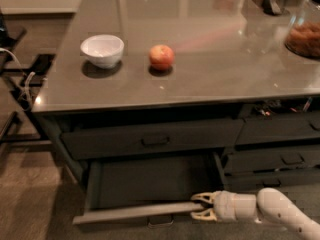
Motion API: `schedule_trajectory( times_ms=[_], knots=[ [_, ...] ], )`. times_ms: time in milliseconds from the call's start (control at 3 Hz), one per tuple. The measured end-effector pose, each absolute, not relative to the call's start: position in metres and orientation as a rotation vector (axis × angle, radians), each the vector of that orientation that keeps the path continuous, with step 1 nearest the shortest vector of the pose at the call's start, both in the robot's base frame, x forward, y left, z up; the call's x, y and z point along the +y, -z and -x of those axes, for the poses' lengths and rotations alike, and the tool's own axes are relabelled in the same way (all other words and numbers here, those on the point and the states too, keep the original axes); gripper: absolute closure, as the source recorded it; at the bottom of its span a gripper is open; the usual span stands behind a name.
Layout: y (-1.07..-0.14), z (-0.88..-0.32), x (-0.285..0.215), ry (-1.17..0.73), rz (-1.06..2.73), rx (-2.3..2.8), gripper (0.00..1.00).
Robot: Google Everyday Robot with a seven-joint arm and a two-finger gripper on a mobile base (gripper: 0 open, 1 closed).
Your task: Open middle drawer
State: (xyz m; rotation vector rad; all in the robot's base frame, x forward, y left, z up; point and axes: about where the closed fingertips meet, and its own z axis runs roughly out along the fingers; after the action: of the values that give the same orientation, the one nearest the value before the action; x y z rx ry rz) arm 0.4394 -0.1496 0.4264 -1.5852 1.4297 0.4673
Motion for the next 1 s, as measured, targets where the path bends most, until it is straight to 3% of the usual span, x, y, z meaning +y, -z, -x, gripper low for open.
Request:
schedule_trajectory(
  times_ms=[1000],
  knots=[
    [-0.4267,-0.4384,-0.1489,-0.467,1.585,1.43,0.35]
  ],
)
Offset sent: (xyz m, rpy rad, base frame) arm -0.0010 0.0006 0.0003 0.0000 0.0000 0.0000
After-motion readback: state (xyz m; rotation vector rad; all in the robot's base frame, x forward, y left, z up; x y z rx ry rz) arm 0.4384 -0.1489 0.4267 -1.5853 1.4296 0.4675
